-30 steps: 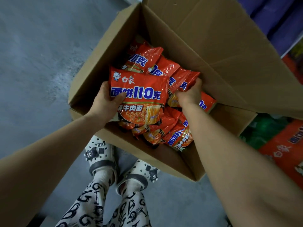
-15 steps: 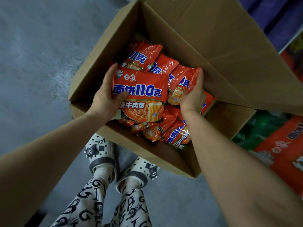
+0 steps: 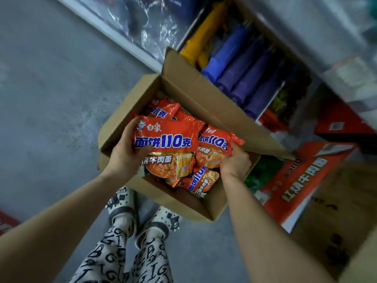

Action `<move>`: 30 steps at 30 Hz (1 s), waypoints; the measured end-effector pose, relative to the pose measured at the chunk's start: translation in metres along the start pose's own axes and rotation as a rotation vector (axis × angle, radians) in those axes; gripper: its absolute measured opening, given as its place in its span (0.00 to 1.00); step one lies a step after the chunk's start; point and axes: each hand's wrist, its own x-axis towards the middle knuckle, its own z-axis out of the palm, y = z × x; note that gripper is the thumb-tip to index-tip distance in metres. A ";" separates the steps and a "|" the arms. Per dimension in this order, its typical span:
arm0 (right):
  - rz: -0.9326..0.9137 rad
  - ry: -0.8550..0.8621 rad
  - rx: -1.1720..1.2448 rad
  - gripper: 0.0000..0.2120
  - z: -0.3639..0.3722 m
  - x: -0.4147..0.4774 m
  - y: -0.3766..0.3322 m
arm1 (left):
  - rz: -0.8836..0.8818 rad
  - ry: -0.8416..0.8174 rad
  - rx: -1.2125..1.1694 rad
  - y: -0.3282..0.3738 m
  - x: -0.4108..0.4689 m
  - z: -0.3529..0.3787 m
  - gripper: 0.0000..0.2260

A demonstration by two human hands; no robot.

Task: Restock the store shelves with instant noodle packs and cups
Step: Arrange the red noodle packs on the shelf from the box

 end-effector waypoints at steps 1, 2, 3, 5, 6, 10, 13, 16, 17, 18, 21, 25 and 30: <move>-0.003 0.003 0.005 0.22 -0.015 -0.008 -0.002 | 0.020 0.003 -0.010 0.010 -0.008 -0.003 0.33; -0.011 0.010 0.015 0.22 -0.030 -0.017 -0.005 | 0.043 0.005 -0.021 0.019 -0.017 -0.007 0.33; -0.018 0.012 0.027 0.21 -0.044 -0.026 -0.007 | 0.057 0.002 -0.035 0.030 -0.027 -0.011 0.32; -0.032 0.009 0.059 0.20 -0.073 -0.048 -0.014 | 0.072 -0.021 -0.052 0.055 -0.047 -0.019 0.32; -0.033 0.014 0.088 0.20 -0.085 -0.059 -0.018 | 0.079 -0.037 -0.044 0.065 -0.057 -0.023 0.32; -0.093 0.044 0.226 0.19 -0.144 -0.108 -0.036 | 0.157 -0.085 -0.008 0.118 -0.099 -0.043 0.34; -0.173 0.068 0.318 0.20 -0.186 -0.140 -0.050 | 0.164 -0.113 -0.068 0.162 -0.129 -0.056 0.33; -0.247 0.074 0.449 0.22 -0.235 -0.173 -0.065 | 0.193 -0.142 -0.144 0.209 -0.159 -0.072 0.32; -0.269 0.062 0.494 0.23 -0.252 -0.183 -0.069 | 0.212 -0.146 -0.159 0.227 -0.170 -0.078 0.32; -0.277 0.049 0.541 0.25 -0.271 -0.194 -0.074 | 0.234 -0.147 -0.174 0.244 -0.182 -0.085 0.33; -0.299 0.019 0.662 0.28 -0.326 -0.221 -0.089 | 0.310 -0.157 -0.201 0.293 -0.213 -0.100 0.33; -0.455 -0.002 0.756 0.24 -0.404 -0.265 -0.106 | 0.389 -0.180 -0.240 0.359 -0.260 -0.119 0.33; -0.636 0.001 0.809 0.21 -0.473 -0.301 -0.119 | 0.499 -0.195 -0.272 0.424 -0.304 -0.135 0.33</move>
